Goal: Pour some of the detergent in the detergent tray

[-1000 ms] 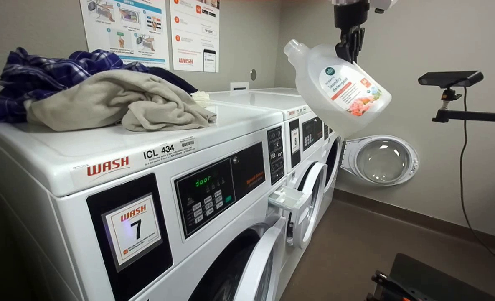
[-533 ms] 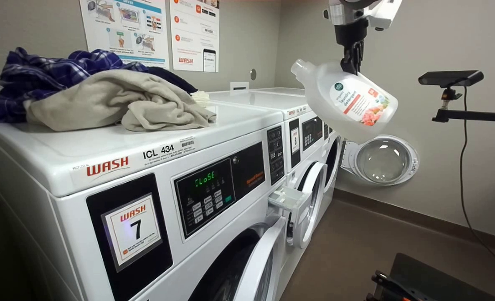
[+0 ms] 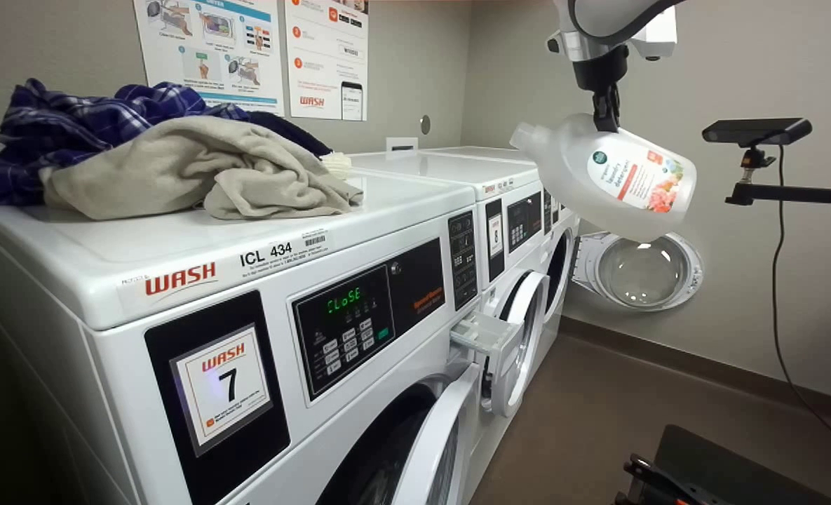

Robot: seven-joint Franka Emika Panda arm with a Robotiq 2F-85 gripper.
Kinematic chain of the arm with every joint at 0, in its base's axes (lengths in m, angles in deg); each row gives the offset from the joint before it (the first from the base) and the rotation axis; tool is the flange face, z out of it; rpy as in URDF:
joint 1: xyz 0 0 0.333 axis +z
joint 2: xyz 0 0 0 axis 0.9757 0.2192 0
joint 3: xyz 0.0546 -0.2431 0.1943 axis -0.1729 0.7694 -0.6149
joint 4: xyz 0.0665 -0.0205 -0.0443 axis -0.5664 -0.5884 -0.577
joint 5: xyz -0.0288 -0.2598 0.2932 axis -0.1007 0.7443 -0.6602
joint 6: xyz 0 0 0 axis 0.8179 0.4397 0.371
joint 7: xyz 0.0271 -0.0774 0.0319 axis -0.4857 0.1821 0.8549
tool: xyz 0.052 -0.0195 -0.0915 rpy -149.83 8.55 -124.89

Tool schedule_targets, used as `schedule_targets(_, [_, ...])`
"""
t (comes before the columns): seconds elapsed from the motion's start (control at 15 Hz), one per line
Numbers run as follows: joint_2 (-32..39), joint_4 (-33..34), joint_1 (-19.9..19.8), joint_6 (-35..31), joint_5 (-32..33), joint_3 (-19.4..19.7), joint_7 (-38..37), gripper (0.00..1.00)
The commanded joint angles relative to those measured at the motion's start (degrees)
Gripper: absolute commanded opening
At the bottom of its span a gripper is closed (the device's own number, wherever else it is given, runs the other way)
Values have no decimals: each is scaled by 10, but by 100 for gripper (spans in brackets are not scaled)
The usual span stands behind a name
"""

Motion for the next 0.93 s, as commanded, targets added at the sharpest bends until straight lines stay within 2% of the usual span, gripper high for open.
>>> schedule_targets(0.0, [-13, -10, -7, -13, 42, 13, 76, 6])
schedule_targets(0.4, [-5, -16, -7, -14, 78, 31, 165, 6])
schedule_targets(0.87, [31, -5, -6, -12, 134, 24, 213, 6])
